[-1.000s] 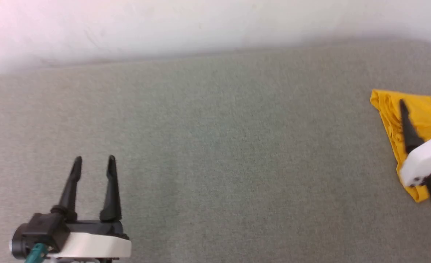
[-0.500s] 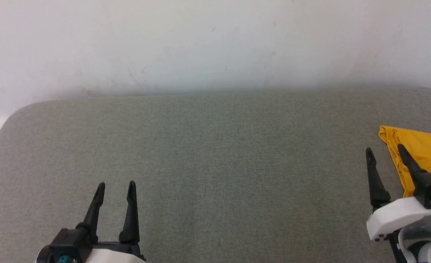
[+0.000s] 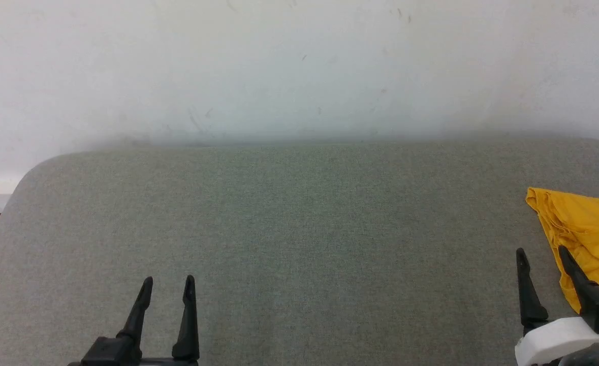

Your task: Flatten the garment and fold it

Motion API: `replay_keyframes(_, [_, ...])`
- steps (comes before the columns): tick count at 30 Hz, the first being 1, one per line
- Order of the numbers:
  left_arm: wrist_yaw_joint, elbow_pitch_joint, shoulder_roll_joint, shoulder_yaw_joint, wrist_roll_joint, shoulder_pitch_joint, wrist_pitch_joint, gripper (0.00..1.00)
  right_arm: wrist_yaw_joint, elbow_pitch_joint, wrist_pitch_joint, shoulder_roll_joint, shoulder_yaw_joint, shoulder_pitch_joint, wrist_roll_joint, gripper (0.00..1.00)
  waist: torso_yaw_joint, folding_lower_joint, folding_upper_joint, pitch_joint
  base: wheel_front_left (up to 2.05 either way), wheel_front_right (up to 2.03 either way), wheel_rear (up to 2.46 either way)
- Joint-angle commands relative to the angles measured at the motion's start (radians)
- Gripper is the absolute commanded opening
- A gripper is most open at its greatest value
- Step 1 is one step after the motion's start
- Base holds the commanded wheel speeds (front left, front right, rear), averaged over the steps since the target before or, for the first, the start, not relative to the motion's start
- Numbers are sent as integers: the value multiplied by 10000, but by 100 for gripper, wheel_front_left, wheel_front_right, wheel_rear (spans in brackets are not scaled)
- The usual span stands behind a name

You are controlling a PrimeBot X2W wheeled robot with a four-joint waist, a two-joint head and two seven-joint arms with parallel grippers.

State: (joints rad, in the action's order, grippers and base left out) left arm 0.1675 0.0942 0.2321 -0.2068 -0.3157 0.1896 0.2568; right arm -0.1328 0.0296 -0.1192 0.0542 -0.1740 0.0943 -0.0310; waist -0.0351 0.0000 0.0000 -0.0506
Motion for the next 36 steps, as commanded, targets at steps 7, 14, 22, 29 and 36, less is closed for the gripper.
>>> replay_keyframes(7, [-238,-88,-220,99,230,262,47,100,21,291,-348,-38,172,26,-44,100,-37,0,0,31,0,0,0])
replay_keyframes(14, [-356,-180,-363,212,328,181,48,100,21,427,-406,-39,224,-60,-61,100,13,0,0,98,0,0,0])
replay_keyframes(22, [-272,-165,-407,229,309,134,-38,0,0,432,-296,2,208,3,-29,0,25,1,0,113,0,0,0])
replay_keyframes(29, [-352,-209,-486,333,470,19,-181,0,1,391,-212,-1,295,-50,-10,0,44,1,0,135,0,0,0])
replay_keyframes(36, [-431,-252,-566,436,631,-95,-323,0,3,350,-128,-3,381,-103,9,0,62,1,0,157,0,0,0])
